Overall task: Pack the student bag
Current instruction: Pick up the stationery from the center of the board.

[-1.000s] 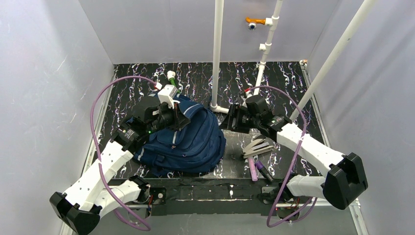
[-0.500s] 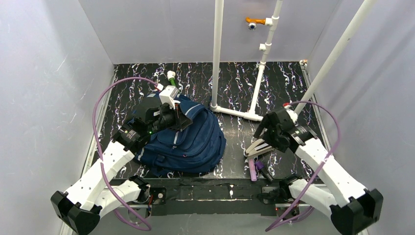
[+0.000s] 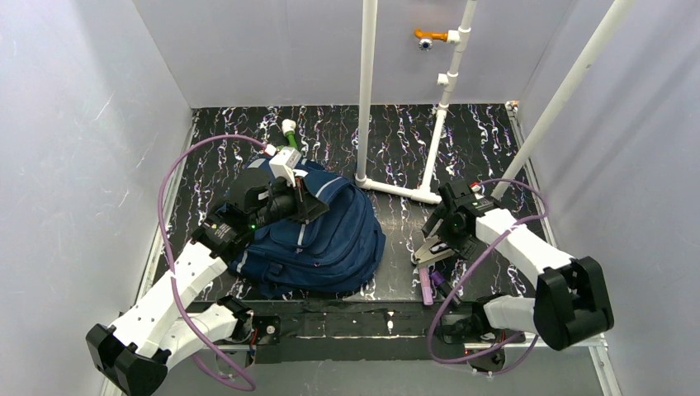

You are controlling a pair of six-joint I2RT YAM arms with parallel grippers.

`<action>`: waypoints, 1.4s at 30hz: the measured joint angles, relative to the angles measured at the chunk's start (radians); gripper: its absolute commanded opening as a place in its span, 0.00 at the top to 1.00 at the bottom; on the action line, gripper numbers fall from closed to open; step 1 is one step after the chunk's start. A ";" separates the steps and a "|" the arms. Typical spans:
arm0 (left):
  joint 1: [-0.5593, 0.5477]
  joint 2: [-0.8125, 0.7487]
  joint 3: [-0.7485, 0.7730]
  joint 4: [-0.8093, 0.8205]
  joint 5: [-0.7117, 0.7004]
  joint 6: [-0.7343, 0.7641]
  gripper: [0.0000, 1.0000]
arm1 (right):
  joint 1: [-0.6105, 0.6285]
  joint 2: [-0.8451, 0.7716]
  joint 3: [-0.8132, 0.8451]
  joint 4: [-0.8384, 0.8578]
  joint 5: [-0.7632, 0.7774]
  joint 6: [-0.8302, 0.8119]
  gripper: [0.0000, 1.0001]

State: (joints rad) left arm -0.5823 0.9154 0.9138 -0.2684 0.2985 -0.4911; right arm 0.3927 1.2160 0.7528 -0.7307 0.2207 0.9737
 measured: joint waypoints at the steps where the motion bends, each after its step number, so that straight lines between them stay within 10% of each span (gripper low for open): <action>1: 0.000 -0.003 0.000 0.000 0.000 0.000 1.00 | 0.000 0.026 0.000 0.005 0.000 0.001 0.02; 10: 0.000 -0.006 0.000 -0.003 0.002 0.017 1.00 | 0.000 0.137 -0.030 0.110 0.019 0.018 0.03; 32: 0.000 -0.010 0.004 -0.020 0.001 0.031 1.00 | 0.000 0.056 -0.023 0.140 0.017 0.011 0.50; 42: 0.000 -0.001 0.026 -0.037 -0.022 0.031 1.00 | 0.006 -0.018 0.042 0.323 -0.292 -0.090 0.61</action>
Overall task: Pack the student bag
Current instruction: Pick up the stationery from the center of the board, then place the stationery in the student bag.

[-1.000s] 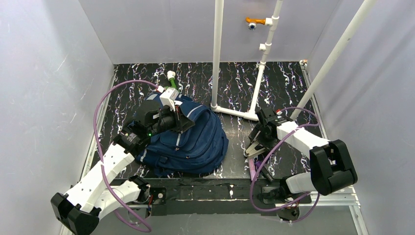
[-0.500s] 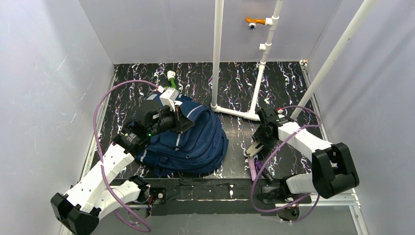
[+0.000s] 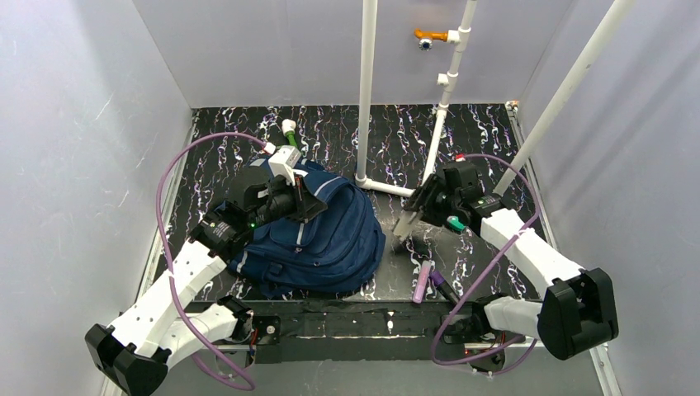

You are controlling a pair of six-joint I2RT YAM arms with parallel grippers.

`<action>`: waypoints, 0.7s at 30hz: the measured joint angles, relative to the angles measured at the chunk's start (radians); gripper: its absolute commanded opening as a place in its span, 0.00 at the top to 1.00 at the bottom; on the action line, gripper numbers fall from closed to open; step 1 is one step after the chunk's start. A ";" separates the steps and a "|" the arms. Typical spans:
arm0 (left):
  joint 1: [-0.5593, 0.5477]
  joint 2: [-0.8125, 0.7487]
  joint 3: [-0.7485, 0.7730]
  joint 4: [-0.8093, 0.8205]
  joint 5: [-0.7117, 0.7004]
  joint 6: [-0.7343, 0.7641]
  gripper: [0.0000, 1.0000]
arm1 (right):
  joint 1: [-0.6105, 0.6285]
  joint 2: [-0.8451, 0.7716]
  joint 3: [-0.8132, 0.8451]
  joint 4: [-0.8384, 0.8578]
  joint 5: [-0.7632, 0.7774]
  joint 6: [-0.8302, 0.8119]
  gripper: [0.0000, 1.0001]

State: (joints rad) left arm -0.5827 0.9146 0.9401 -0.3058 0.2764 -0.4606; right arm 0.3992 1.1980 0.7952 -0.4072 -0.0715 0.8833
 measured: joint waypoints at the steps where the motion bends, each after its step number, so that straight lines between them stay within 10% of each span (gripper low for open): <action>1: 0.000 0.003 0.005 -0.003 -0.001 0.000 1.00 | 0.006 -0.008 0.021 0.051 -0.056 0.003 0.66; 21: 0.000 0.047 0.058 -0.039 -0.026 0.008 1.00 | 0.198 0.020 0.065 0.447 -0.387 0.304 0.67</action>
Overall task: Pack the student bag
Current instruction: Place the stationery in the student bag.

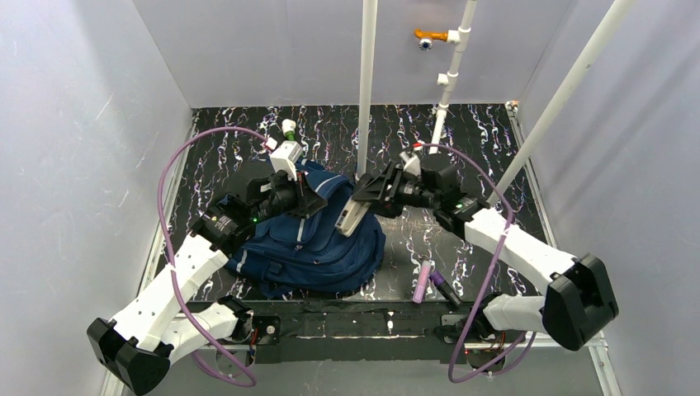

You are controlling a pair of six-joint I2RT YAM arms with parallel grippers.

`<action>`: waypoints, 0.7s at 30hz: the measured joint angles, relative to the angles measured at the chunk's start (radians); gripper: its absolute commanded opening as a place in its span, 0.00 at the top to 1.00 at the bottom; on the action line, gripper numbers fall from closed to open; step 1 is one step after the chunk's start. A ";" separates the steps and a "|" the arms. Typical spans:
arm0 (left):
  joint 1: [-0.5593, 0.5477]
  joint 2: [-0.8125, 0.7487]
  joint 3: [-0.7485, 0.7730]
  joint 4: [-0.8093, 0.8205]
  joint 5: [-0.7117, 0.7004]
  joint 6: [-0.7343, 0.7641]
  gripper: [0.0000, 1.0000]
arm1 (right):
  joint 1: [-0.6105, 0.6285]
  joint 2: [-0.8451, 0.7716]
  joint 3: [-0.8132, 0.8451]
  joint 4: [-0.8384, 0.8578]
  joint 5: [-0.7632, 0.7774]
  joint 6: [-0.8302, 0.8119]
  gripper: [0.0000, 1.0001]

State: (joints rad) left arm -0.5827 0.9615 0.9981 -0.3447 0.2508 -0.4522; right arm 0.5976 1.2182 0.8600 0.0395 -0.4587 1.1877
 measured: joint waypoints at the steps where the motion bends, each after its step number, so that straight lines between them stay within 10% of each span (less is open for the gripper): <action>1: 0.000 0.000 0.000 0.000 0.000 0.000 1.00 | 0.022 0.015 0.000 0.022 -0.003 0.021 0.66; 14: 0.000 -0.006 0.002 -0.001 0.001 -0.003 1.00 | 0.170 0.303 0.003 0.235 0.045 0.291 0.52; 21: 0.000 -0.008 0.000 0.000 0.004 -0.006 1.00 | 0.177 0.341 0.113 0.136 0.117 0.272 0.17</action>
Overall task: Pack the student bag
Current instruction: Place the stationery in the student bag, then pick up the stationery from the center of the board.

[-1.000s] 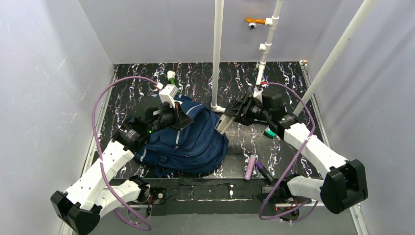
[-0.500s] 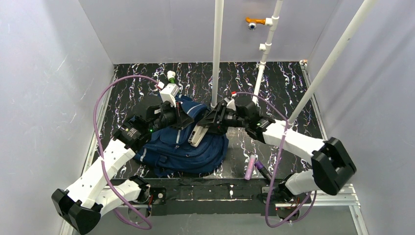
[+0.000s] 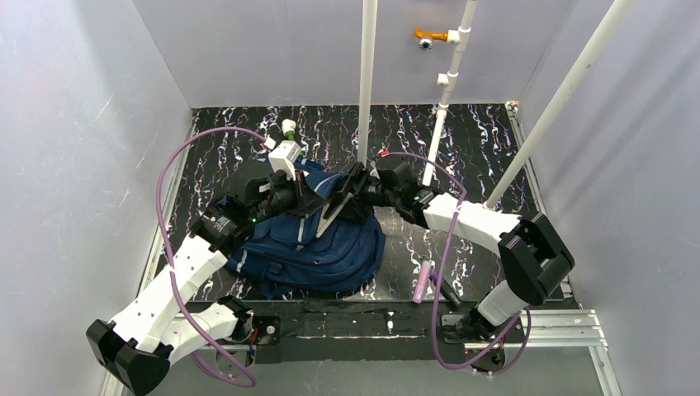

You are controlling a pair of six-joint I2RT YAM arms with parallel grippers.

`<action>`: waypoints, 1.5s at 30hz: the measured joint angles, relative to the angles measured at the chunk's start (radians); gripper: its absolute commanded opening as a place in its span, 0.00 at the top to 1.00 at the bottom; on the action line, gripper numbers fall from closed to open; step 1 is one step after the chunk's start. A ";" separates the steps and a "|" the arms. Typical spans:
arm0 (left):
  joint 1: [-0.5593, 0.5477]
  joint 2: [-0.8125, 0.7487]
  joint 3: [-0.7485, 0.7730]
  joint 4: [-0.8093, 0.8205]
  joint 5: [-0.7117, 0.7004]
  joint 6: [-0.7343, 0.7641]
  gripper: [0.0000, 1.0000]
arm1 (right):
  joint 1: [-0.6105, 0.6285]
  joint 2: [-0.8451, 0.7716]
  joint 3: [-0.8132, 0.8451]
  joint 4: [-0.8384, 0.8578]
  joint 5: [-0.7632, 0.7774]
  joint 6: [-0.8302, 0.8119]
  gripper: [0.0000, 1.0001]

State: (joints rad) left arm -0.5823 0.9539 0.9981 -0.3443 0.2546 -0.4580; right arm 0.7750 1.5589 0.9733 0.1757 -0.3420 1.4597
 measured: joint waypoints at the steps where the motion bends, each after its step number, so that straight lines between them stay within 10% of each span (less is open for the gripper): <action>1: 0.002 0.000 0.000 0.000 -0.002 0.000 1.00 | 0.001 0.002 0.025 -0.029 0.011 -0.019 0.15; 14: 0.005 -0.002 -0.008 0.005 -0.002 0.000 1.00 | 0.012 -0.035 0.054 -0.179 0.063 -0.243 0.04; 24: 0.003 -0.002 -0.027 0.009 0.015 0.001 1.00 | 0.019 -0.347 0.213 -0.805 0.341 -0.777 0.02; 31: -0.001 -0.018 -0.074 0.049 0.031 -0.007 1.00 | -0.022 -0.517 0.075 -1.165 0.619 -0.755 0.02; 45: 0.000 -0.023 -0.103 0.076 0.060 -0.035 1.00 | -0.591 -0.253 -0.127 -0.711 0.666 -0.767 0.02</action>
State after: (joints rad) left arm -0.5827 0.9310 0.8951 -0.2684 0.3149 -0.4931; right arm 0.1844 1.3060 0.8459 -0.5350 0.3241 0.6930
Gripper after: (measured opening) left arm 0.045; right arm 0.983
